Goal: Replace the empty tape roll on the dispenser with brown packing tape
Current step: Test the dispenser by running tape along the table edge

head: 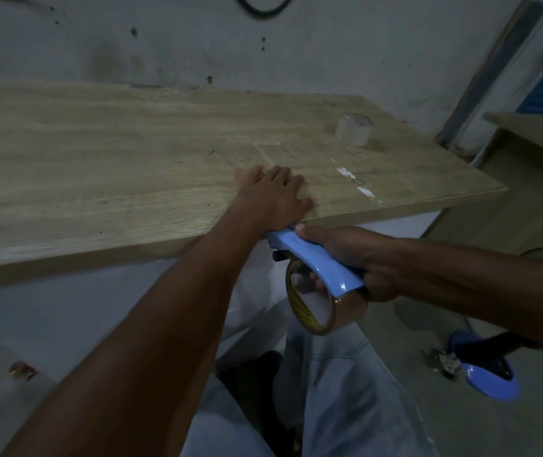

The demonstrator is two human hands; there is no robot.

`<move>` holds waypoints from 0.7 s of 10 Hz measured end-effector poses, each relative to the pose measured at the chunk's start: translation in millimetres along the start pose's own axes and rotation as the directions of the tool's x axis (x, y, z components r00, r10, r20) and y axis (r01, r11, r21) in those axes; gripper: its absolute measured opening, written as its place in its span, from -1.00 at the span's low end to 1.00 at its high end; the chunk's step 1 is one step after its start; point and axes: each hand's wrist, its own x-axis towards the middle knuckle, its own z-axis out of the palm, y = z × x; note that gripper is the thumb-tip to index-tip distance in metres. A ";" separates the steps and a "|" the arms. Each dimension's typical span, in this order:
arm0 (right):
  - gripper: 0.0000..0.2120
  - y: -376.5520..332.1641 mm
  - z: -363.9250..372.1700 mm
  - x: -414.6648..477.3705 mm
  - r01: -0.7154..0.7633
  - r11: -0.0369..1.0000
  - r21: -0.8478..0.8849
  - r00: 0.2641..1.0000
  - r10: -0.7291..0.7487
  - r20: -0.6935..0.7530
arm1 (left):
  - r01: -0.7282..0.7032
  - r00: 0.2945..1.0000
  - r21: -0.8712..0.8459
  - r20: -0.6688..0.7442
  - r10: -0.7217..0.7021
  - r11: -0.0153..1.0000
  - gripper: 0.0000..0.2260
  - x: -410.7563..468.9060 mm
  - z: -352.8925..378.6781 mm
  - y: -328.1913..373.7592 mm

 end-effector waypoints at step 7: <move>-0.62 7.9 23.0 24.7 0.075 0.997 0.021 0.996 -0.076 0.038 | -0.010 0.997 0.010 -0.083 0.011 1.000 -0.41 -1.0 6.9 -2.8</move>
